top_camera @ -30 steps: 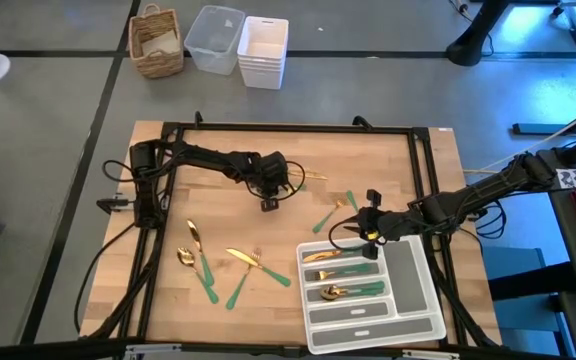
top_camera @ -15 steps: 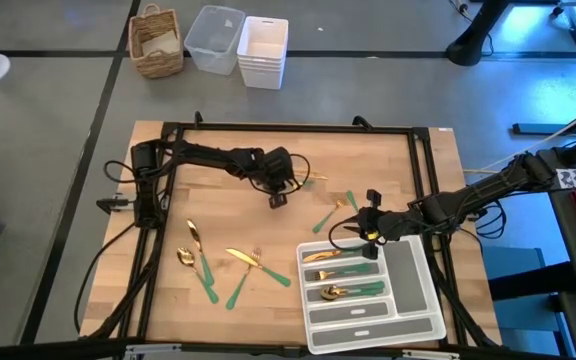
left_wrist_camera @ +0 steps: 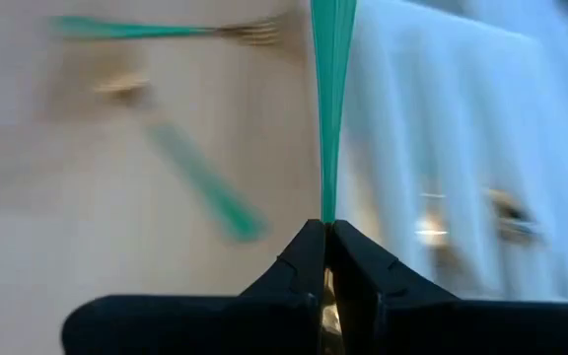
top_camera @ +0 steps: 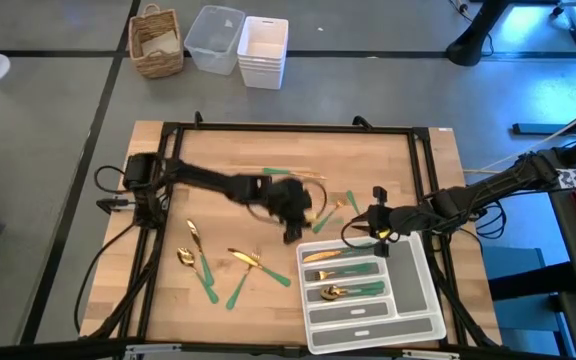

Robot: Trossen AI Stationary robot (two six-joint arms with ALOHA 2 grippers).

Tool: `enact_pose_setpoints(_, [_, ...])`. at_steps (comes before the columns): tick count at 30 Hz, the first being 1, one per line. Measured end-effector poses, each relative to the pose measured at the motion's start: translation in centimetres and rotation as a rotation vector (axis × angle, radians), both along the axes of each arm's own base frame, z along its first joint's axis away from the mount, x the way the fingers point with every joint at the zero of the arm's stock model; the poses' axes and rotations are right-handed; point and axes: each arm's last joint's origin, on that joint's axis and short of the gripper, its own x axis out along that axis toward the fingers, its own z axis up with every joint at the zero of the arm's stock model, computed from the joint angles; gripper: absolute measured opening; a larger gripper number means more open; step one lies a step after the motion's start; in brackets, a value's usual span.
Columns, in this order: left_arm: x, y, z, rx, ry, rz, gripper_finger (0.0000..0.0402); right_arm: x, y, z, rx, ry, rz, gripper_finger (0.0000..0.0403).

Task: Sort silverware
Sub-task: Put the top green spoon into the silverware tray

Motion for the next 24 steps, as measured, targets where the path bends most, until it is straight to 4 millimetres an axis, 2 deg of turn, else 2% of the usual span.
enact_pose_setpoints(6, [0.6,-7.4,1.6,-0.032,-0.204,-0.018,0.0003,-0.6,-0.4,0.9,-0.069,-0.058,0.003,0.008])
enact_pose_setpoints(10, [0.9,-10.8,0.9,-0.028,-0.284,0.003,0.0005,-0.7,-0.6,1.0,-0.132,-0.067,-0.016,0.008])
enact_pose_setpoints(13, [1.5,-12.2,-0.5,-0.065,-0.316,0.032,0.0004,-0.6,-0.6,1.0,-0.151,-0.071,-0.035,0.008])
enact_pose_setpoints(17, [2.6,-12.6,-2.8,-0.137,-0.347,0.067,0.0004,-0.6,-0.6,1.0,-0.151,-0.071,-0.036,0.008])
enact_pose_setpoints(24, [5.5,-13.9,-3.9,-0.178,-0.352,0.059,0.0003,-0.6,-0.6,1.0,-0.144,-0.072,-0.031,0.008])
